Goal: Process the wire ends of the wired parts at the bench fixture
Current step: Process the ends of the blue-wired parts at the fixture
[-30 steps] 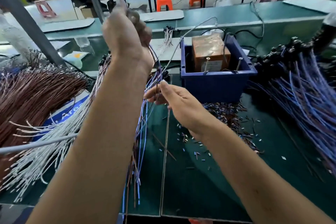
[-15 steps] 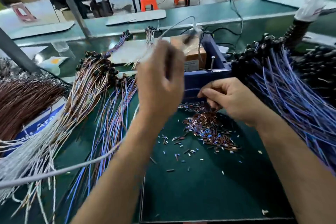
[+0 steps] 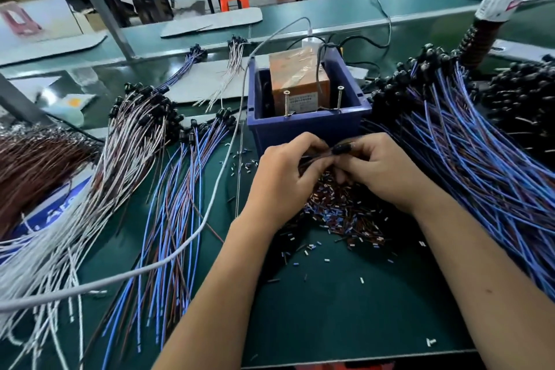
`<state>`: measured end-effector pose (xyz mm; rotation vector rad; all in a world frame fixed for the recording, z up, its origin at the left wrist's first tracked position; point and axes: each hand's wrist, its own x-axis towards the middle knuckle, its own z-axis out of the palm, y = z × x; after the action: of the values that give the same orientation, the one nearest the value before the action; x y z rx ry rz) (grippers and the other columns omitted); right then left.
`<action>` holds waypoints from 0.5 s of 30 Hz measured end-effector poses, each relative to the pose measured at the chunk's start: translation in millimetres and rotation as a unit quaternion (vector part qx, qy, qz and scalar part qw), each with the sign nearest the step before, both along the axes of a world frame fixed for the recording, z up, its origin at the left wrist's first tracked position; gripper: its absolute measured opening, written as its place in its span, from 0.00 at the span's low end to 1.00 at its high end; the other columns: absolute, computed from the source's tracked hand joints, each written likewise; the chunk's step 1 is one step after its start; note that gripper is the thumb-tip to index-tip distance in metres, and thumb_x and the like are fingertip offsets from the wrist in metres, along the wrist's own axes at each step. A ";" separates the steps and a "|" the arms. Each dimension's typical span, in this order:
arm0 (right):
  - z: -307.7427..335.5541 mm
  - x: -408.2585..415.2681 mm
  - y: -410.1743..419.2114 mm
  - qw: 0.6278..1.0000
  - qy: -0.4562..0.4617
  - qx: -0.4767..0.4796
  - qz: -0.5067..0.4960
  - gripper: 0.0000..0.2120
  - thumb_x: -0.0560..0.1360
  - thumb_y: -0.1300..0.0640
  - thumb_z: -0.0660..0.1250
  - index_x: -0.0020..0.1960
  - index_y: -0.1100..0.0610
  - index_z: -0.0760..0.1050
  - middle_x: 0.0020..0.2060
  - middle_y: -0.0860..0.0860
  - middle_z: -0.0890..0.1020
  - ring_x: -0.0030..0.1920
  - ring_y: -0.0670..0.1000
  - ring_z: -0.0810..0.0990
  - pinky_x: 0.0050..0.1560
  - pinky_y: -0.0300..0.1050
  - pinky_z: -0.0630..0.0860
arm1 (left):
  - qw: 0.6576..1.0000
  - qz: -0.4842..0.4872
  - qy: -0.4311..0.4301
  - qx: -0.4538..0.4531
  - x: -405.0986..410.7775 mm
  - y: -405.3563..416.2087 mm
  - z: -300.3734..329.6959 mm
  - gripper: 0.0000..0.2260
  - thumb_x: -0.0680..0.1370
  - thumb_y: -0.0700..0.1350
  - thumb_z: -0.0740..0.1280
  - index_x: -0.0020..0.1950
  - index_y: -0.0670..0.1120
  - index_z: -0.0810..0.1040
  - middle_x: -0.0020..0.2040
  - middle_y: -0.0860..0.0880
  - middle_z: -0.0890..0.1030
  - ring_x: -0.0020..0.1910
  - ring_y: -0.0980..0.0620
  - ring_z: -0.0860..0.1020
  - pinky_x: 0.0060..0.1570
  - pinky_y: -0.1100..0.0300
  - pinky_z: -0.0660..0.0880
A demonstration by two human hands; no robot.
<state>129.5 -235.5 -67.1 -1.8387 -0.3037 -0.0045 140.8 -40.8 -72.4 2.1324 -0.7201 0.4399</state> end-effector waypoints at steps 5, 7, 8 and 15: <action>-3.9 4.8 -1.7 0.996 0.006 0.042 -0.073 0.02 0.77 0.62 0.75 0.46 0.60 0.84 0.33 0.56 0.85 0.32 0.44 0.79 0.34 0.33 0.73 | 0.999 0.004 0.035 0.014 1.9 4.8 -5.0 0.04 0.75 0.41 0.73 0.49 0.47 0.83 0.39 0.55 0.84 0.39 0.57 0.82 0.42 0.52 0.79; -5.7 6.8 -4.8 0.994 0.000 0.046 -0.100 0.03 0.77 0.60 0.76 0.44 0.58 0.84 0.32 0.52 0.85 0.29 0.42 0.77 0.32 0.32 0.72 | 0.999 0.044 0.017 0.007 5.6 9.1 -5.9 0.05 0.74 0.40 0.73 0.48 0.48 0.83 0.39 0.57 0.83 0.37 0.57 0.80 0.40 0.53 0.78; -6.2 7.2 -6.3 0.992 0.002 0.059 -0.112 0.04 0.77 0.59 0.76 0.43 0.57 0.84 0.32 0.52 0.86 0.28 0.43 0.77 0.32 0.33 0.73 | 0.998 0.065 0.016 -0.001 7.6 11.6 -5.8 0.05 0.74 0.40 0.73 0.47 0.48 0.83 0.38 0.57 0.82 0.37 0.56 0.80 0.40 0.54 0.78; -6.9 8.4 -2.5 0.987 -0.021 0.105 -0.123 0.04 0.76 0.63 0.76 0.42 0.58 0.84 0.33 0.54 0.86 0.27 0.48 0.77 0.32 0.38 0.77 | 0.998 0.068 -0.008 -0.007 6.9 11.6 -7.9 0.06 0.77 0.45 0.71 0.53 0.48 0.85 0.44 0.53 0.86 0.44 0.52 0.84 0.46 0.53 0.80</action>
<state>137.9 -238.0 -74.0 -1.6573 -0.0986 -0.2381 147.8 -29.2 -80.3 2.1752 -0.5812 0.5323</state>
